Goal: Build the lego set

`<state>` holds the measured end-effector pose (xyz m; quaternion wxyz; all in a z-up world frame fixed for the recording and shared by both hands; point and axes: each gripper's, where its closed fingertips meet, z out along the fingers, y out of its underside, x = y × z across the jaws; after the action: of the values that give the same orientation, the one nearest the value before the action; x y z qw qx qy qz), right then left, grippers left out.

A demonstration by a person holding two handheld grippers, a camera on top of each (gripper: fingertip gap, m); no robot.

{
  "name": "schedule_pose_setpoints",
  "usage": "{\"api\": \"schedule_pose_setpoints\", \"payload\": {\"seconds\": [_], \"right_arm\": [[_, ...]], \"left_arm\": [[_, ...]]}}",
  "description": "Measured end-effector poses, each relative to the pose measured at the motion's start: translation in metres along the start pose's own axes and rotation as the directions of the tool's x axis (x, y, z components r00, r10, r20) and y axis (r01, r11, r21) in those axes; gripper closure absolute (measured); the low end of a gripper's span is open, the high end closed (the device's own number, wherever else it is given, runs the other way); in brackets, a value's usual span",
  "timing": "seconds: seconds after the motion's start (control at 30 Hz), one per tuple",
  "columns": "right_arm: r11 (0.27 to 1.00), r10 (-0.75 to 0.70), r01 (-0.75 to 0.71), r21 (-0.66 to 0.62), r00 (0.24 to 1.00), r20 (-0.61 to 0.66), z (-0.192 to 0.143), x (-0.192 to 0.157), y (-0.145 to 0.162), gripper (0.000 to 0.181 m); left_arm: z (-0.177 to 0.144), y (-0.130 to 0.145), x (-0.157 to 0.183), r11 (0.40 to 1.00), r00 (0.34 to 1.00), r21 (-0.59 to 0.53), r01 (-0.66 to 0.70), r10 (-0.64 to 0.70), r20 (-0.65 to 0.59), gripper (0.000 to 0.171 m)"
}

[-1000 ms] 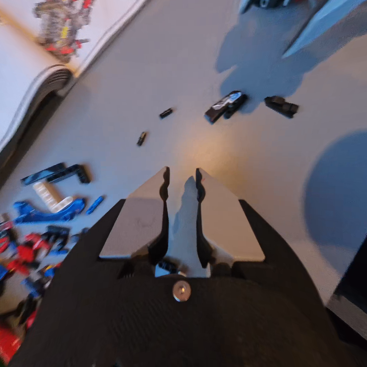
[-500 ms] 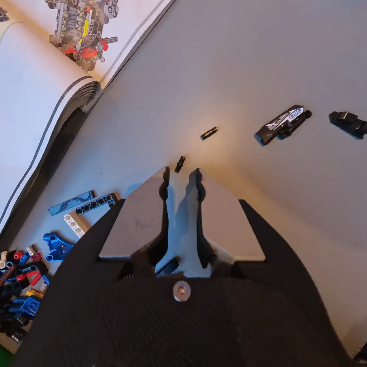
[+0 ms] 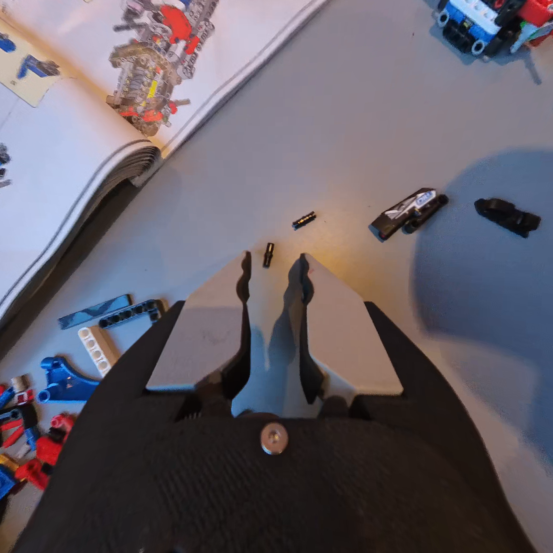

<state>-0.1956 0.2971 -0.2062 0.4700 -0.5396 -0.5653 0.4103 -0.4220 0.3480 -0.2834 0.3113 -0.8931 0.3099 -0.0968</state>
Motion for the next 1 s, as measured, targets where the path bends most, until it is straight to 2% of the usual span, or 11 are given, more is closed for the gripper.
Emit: {"api": "schedule_pose_setpoints", "payload": {"seconds": [0.07,0.17,0.27,0.4,0.67,1.0], "right_arm": [[1.0,0.005,-0.005,0.026,1.0,0.0,0.001,0.002,-0.004,0.162],[0.999,0.007,-0.008,0.049,1.0,0.011,0.004,0.002,-0.006,0.162],[0.998,-0.01,0.009,0.056,1.0,0.005,0.009,0.003,-0.008,0.163],[0.997,-0.024,0.024,0.076,1.0,-0.003,0.016,0.007,-0.013,0.164],[0.996,-0.028,0.027,0.089,1.0,0.012,0.022,0.008,-0.017,0.165],[0.996,-0.027,0.027,0.087,1.0,-0.01,0.021,0.013,-0.017,0.166]], "left_arm": [[-0.007,-0.012,-0.002,0.996,1.0,0.091,0.018,-0.018,0.004,0.143],[-0.014,-0.032,-0.015,0.957,0.993,0.274,0.09,-0.106,0.044,0.144],[-0.018,-0.033,-0.034,0.952,0.98,0.303,0.049,-0.105,0.171,0.143],[-0.029,-0.044,-0.032,0.926,0.98,0.376,0.038,-0.107,0.166,0.146],[-0.029,-0.041,-0.038,0.919,0.976,0.391,0.06,-0.136,0.171,0.148],[-0.025,-0.042,-0.029,0.926,0.982,0.377,0.024,-0.093,0.167,0.15]]}}
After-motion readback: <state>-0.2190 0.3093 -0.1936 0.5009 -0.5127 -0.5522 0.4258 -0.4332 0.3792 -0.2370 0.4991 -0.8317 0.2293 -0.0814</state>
